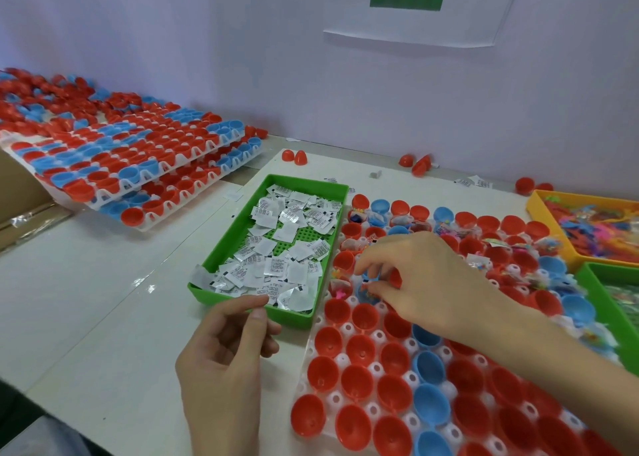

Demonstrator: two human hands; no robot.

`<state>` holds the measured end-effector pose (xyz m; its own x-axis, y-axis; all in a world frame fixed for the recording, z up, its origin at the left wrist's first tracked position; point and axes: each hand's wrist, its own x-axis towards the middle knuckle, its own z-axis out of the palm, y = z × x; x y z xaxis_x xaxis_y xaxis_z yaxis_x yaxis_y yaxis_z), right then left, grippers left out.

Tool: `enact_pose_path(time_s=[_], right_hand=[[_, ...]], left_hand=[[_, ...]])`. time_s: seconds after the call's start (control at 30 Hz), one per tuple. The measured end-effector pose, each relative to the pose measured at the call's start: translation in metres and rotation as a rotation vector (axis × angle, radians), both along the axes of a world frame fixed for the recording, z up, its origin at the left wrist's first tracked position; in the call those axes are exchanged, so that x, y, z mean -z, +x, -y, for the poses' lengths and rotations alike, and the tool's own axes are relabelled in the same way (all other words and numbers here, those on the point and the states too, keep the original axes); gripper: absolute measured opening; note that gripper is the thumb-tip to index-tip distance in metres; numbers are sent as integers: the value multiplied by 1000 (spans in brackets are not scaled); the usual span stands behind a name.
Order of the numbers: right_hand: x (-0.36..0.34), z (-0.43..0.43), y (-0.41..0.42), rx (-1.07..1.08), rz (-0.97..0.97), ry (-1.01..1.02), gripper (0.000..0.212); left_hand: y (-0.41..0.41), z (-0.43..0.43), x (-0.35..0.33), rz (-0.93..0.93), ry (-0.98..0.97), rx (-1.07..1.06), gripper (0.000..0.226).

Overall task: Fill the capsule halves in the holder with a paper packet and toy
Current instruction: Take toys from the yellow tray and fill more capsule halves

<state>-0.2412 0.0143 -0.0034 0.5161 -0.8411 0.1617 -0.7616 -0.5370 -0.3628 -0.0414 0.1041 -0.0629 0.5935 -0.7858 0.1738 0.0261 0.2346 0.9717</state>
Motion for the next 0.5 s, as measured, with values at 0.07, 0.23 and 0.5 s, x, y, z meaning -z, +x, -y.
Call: enact_pose_path(time_s=[0.07,0.23,0.5], right_hand=[[-1,-1,0,-8,16,11,24],[-23,-1,-24,42,136,30,19],[-14,65,-196,689,137,-86,16]], left_hand=[[1,0,1,4,-3,-1,42],[2,1,4,9,-15,1,41],[2,3,5,40,-21,10,43]])
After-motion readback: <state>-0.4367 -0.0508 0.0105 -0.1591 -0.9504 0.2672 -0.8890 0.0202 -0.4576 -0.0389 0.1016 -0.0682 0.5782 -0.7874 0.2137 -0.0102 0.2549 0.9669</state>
